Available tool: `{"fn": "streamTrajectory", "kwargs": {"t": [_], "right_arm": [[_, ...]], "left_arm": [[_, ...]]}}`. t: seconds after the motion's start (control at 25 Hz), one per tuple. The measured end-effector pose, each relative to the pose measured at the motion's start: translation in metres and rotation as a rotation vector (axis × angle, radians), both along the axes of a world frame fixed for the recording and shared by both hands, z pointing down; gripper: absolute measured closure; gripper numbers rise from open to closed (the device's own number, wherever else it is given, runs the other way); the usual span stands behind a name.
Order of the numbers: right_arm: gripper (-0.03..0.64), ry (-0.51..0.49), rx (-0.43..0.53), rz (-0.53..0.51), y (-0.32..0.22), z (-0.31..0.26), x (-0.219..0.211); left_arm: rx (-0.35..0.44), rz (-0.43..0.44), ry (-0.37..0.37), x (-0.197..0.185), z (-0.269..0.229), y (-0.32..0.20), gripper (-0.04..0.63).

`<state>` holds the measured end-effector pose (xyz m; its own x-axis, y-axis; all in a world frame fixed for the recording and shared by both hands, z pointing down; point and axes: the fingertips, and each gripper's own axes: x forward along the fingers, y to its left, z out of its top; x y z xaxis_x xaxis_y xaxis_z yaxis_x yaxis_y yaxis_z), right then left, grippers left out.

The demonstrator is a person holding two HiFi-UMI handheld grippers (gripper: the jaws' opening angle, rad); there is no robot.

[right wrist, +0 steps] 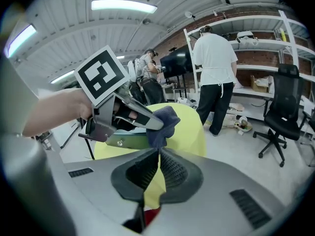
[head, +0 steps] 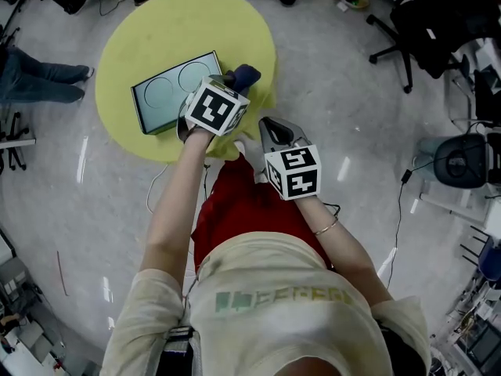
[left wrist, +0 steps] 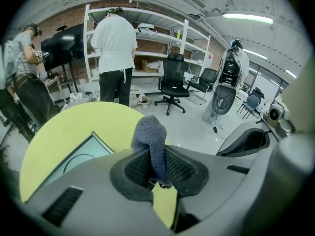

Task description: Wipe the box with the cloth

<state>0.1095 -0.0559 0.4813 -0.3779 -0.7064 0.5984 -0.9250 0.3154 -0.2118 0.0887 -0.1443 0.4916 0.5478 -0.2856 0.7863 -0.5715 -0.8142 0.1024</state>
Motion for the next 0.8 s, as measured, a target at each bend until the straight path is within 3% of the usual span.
{"fn": "streamTrajectory", "kwargs": {"t": [0.28, 0.8], "right_arm": [[0.578, 0.003, 0.006, -0.034, 0.038, 0.003, 0.003], [0.578, -0.011, 0.029, -0.086, 0.078, -0.010, 0.025]], "left_arm": [[-0.006, -0.042, 0.015, -0.002, 0.008, 0.050, 0.529], [-0.001, -0.238, 0.101, -0.016, -0.009, 0.120, 0.529]]}}
